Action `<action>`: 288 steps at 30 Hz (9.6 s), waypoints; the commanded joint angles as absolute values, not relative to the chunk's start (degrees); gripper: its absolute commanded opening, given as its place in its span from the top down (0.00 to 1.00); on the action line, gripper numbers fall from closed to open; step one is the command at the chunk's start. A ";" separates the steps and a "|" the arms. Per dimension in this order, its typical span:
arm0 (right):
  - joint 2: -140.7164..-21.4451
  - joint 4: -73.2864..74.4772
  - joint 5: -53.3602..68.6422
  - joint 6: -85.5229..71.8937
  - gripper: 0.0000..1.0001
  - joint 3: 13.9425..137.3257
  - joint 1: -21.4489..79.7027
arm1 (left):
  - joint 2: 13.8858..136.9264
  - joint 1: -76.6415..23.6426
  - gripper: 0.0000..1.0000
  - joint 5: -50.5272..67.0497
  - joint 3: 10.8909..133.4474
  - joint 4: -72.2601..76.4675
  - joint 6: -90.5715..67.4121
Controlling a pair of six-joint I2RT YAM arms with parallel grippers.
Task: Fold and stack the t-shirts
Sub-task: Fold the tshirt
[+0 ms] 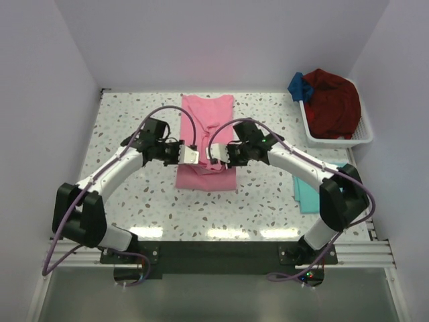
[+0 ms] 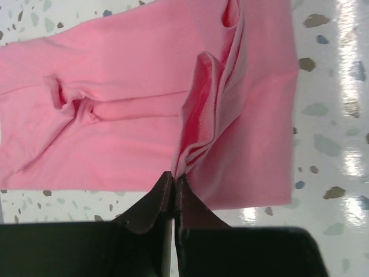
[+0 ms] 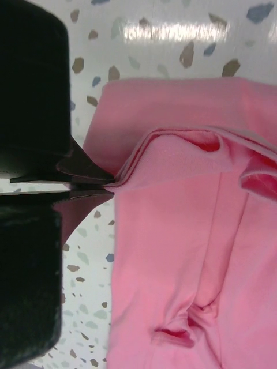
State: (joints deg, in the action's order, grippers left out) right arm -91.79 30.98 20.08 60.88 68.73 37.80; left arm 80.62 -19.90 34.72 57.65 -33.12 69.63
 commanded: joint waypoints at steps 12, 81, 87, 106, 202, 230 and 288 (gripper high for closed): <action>-110.56 26.63 24.08 68.03 1.00 88.50 29.36 | 98.69 -14.68 1.00 35.51 74.00 -24.78 74.09; -114.78 32.79 32.96 18.73 0.66 79.38 29.71 | 104.84 -7.21 0.44 58.46 54.33 -11.96 10.29; -118.47 34.63 32.61 18.63 0.67 78.49 26.63 | 111.79 -3.26 0.45 56.16 52.74 -11.78 6.17; -94.23 30.87 24.09 50.25 0.48 69.54 28.73 | 85.35 -2.72 0.41 51.95 53.36 -30.32 60.26; -104.96 44.56 23.02 54.42 1.00 70.78 25.83 | 102.58 -15.82 0.93 46.32 59.34 -29.80 44.92; -121.99 38.88 50.18 3.88 0.79 93.34 23.72 | 96.48 -26.80 0.44 50.27 59.75 -13.97 52.82; -135.79 38.94 55.72 10.55 0.80 87.72 25.75 | 95.36 -34.54 1.00 43.07 61.17 -8.53 53.08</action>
